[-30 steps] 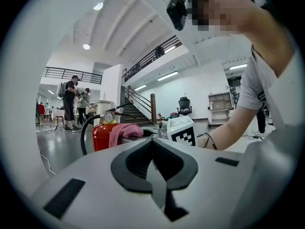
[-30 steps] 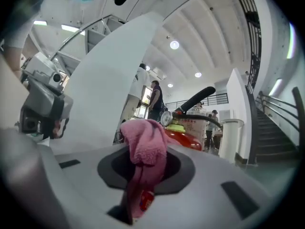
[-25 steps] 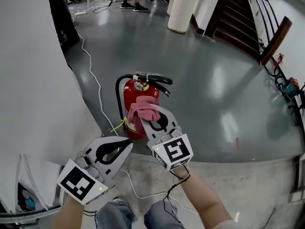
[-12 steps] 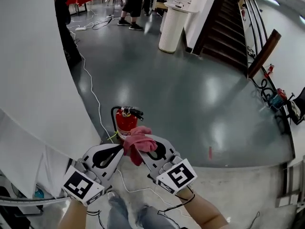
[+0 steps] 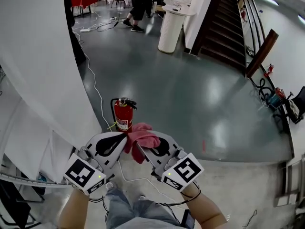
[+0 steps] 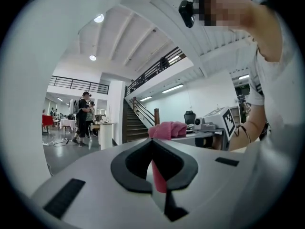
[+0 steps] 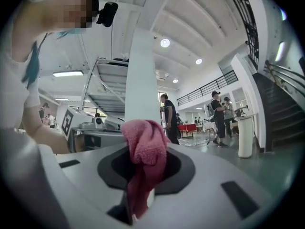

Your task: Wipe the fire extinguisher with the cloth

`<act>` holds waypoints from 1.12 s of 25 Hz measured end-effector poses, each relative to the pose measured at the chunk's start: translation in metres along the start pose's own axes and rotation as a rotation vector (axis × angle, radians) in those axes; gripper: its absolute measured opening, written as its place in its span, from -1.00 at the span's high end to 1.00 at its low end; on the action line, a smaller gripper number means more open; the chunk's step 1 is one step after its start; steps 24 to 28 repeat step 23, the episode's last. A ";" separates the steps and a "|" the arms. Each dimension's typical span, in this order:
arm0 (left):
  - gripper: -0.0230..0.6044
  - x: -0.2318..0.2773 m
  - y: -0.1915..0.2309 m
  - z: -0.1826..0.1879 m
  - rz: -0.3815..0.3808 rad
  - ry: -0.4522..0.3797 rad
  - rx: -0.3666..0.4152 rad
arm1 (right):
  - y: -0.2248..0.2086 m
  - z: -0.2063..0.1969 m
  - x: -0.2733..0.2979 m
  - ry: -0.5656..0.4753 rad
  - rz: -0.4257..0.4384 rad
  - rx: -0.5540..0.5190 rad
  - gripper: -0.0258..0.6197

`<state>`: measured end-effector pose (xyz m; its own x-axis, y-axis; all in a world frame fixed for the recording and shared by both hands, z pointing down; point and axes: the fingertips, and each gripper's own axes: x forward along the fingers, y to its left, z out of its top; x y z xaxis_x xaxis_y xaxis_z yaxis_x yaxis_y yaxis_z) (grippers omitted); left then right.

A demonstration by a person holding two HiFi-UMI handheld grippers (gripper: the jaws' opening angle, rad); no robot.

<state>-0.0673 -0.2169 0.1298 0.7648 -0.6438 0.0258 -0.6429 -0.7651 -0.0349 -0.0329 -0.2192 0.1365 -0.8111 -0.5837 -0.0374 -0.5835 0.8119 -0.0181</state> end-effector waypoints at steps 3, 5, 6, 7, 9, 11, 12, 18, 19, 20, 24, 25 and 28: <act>0.90 -0.010 -0.014 0.004 0.007 0.000 0.004 | 0.015 0.008 -0.011 -0.013 0.015 -0.015 0.67; 0.90 -0.014 -0.020 0.006 0.009 -0.004 0.002 | 0.021 0.012 -0.015 -0.021 0.020 -0.021 0.67; 0.90 -0.015 -0.023 0.008 0.009 -0.006 0.006 | 0.024 0.013 -0.017 -0.025 0.022 -0.024 0.67; 0.90 -0.016 -0.026 0.009 0.008 -0.008 0.013 | 0.026 0.015 -0.019 -0.027 0.024 -0.026 0.67; 0.90 -0.019 -0.032 0.012 0.007 -0.013 0.020 | 0.030 0.017 -0.023 -0.033 0.024 -0.024 0.67; 0.90 -0.022 -0.036 0.014 0.003 -0.018 0.018 | 0.034 0.019 -0.026 -0.039 0.024 -0.020 0.67; 0.90 -0.023 -0.038 0.014 0.001 -0.019 0.017 | 0.037 0.019 -0.027 -0.040 0.024 -0.020 0.67; 0.90 -0.025 -0.044 0.020 -0.001 -0.029 0.015 | 0.042 0.024 -0.032 -0.041 0.022 -0.029 0.67; 0.90 -0.025 -0.045 0.022 -0.003 -0.029 0.016 | 0.041 0.025 -0.032 -0.042 0.021 -0.032 0.67; 0.90 -0.026 -0.047 0.022 -0.005 -0.031 0.018 | 0.042 0.026 -0.034 -0.044 0.020 -0.034 0.67; 0.90 -0.031 -0.059 0.020 -0.003 -0.038 0.021 | 0.049 0.025 -0.043 -0.052 0.020 -0.039 0.67; 0.90 -0.031 -0.059 0.020 -0.003 -0.038 0.021 | 0.049 0.025 -0.043 -0.052 0.020 -0.039 0.67; 0.90 -0.031 -0.059 0.020 -0.003 -0.038 0.021 | 0.049 0.025 -0.043 -0.052 0.020 -0.039 0.67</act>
